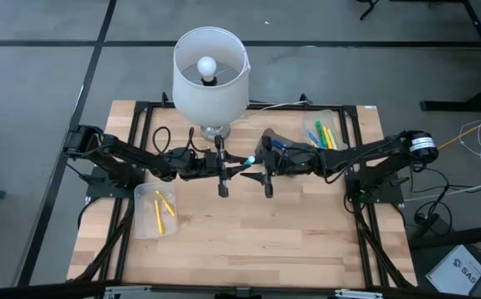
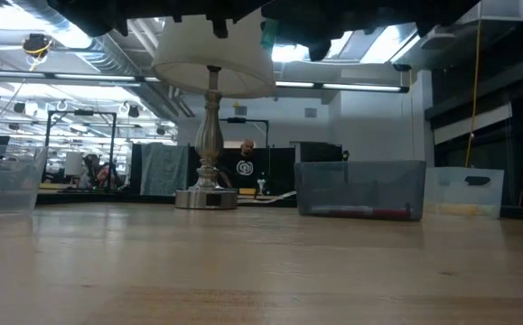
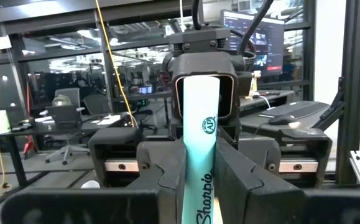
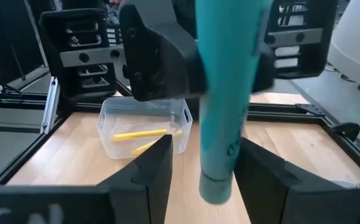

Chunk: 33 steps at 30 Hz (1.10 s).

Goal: Pick & Place Markers
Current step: Put the light blue highlighter pen into the right transparent bin

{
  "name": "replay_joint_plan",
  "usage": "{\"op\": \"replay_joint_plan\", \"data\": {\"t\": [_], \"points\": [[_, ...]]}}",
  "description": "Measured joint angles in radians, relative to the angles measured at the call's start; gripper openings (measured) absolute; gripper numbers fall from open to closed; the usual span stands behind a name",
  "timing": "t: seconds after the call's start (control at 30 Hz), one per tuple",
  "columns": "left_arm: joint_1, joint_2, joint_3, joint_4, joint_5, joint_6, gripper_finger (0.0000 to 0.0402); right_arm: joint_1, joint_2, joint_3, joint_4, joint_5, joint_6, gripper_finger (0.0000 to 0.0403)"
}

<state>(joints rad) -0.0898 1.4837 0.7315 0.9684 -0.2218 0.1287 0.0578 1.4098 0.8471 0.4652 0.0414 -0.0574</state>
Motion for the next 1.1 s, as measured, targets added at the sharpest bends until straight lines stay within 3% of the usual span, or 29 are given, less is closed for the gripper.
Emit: {"op": "replay_joint_plan", "data": {"t": [0.2,0.4,0.63,0.9,1.1], "points": [[0.0,0.0,0.0,-0.002,0.0,0.005,0.0055,0.0,0.004,0.011,0.0,0.001,0.0,0.0146],[0.0,0.0,0.0,-0.003,0.001,0.006,0.0058,-0.001,0.004,0.011,0.0,0.007,0.012,0.0069],[0.0,0.0,0.001,-0.032,-0.01,-0.017,0.0083,-0.001,0.003,0.011,-0.023,0.004,0.03,0.0068],[0.001,-0.003,0.001,-0.112,-0.031,0.009,0.0146,0.0,0.002,0.01,-0.043,0.015,0.063,0.0068],[-0.002,-0.07,0.001,-0.227,-0.087,0.009,0.0177,-0.001,0.002,0.01,-0.047,0.025,0.093,0.0068]]}}
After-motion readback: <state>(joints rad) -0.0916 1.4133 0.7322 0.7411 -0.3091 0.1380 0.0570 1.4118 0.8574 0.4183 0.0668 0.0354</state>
